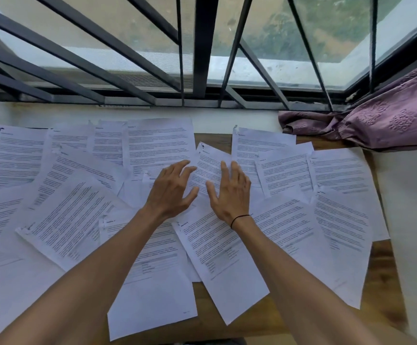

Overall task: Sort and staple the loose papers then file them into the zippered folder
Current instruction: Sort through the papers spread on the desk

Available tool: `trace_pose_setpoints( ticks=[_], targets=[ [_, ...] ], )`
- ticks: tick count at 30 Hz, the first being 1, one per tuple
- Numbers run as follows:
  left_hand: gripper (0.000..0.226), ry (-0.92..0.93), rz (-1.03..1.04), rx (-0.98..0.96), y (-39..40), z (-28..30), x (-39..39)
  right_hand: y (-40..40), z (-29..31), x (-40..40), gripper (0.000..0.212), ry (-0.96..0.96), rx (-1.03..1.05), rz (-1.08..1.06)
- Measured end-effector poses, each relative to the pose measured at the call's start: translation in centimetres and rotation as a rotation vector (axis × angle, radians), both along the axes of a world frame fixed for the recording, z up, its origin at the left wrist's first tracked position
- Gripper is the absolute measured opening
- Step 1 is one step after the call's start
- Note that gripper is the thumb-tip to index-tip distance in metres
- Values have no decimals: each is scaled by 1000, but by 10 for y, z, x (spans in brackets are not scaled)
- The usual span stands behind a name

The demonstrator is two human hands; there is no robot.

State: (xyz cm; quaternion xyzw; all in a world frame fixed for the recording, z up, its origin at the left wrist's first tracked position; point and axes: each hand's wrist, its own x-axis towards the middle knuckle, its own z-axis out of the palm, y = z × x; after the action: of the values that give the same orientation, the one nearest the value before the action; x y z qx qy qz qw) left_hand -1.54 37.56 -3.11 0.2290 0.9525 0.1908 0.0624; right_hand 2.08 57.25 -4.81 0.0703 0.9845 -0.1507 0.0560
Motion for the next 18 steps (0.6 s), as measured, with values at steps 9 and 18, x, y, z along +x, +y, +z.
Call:
trace_pose_setpoints(
  ticks=[9,18],
  targets=[
    [55,21,-50,53,26,8,-7,14,12,2,73,25,26,-38],
    [55,6,-78,51,73,16,-6,67,25,20,68,69,110,-96]
  ],
)
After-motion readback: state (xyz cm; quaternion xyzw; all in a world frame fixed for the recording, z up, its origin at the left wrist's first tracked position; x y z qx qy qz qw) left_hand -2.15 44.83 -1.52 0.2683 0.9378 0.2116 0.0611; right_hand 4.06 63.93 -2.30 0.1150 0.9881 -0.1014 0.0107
